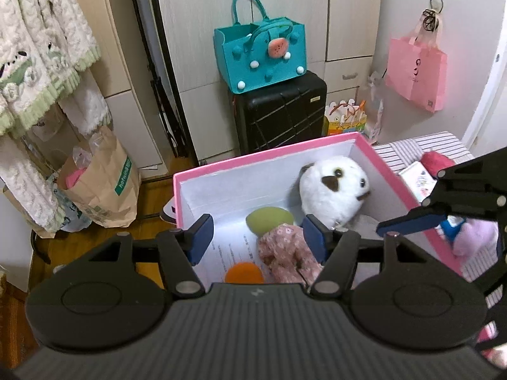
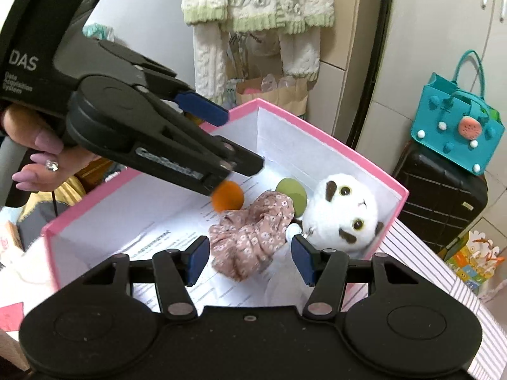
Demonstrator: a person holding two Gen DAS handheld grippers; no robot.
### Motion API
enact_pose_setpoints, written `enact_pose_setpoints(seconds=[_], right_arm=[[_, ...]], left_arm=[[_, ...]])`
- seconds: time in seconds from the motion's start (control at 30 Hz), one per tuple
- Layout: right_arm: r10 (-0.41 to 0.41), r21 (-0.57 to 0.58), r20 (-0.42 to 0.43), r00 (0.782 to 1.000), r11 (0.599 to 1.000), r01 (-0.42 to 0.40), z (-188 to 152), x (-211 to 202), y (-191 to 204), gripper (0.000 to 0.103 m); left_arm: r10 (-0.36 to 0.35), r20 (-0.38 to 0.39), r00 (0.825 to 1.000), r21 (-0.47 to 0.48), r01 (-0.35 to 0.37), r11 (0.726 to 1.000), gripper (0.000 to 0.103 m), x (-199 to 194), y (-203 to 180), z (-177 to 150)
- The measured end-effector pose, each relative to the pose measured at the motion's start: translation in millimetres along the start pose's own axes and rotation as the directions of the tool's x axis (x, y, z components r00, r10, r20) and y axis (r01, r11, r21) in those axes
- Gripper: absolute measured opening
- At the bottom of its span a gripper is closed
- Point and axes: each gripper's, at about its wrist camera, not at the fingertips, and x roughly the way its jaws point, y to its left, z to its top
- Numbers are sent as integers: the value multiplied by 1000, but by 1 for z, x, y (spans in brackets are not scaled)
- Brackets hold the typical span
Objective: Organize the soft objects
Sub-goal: 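Withdraw both tools from the box back toward the table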
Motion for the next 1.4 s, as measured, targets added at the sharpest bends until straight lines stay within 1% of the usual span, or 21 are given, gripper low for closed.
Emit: enact_pose_setpoints(seconds=[0.03, 0.1, 0.13, 0.23, 0.4, 0.57, 0.87, 1.1, 1.17, 1.4], right_arm=[[4, 11, 8, 1000, 1000, -4, -2, -7, 0, 62], [-5, 22, 27, 1000, 1000, 5, -6, -18, 3, 62], [-4, 22, 52, 999, 1000, 3, -9, -27, 4, 62], [36, 40, 100, 994, 998, -40, -22, -52, 7, 62], [35, 18, 145, 989, 999, -38, -34, -85, 22, 62], [28, 3, 182, 983, 1000, -29, -47, -116, 34, 62], [18, 38, 192, 981, 999, -26, -66, -151, 41, 62], [15, 53, 206, 978, 998, -27, -86, -176, 47, 63], [14, 55, 212, 977, 998, -27, -94, -181, 49, 63], [-8, 55, 224, 975, 998, -4, -124, -196, 56, 64]], left_arm=[[-1, -3, 1000, 1, 1, 1000, 62, -6, -1, 0], [-20, -44, 999, 11, 20, 1000, 63, -17, -2, -3], [-34, -65, 997, 13, 35, 999, 63, -22, -2, -5], [-52, -97, 994, 7, 53, 999, 63, -39, -2, -14], [-22, -73, 997, 36, 24, 999, 63, -71, -10, -25], [-19, -66, 998, 48, 22, 999, 65, -103, -22, -31], [-33, -42, 999, 109, 37, 993, 70, -149, -56, -47], [-31, -43, 999, 150, 37, 988, 74, -174, -79, -61], [-38, -45, 998, 168, 45, 985, 75, -179, -89, -67], [-75, -38, 996, 233, 82, 969, 76, -191, -123, -88]])
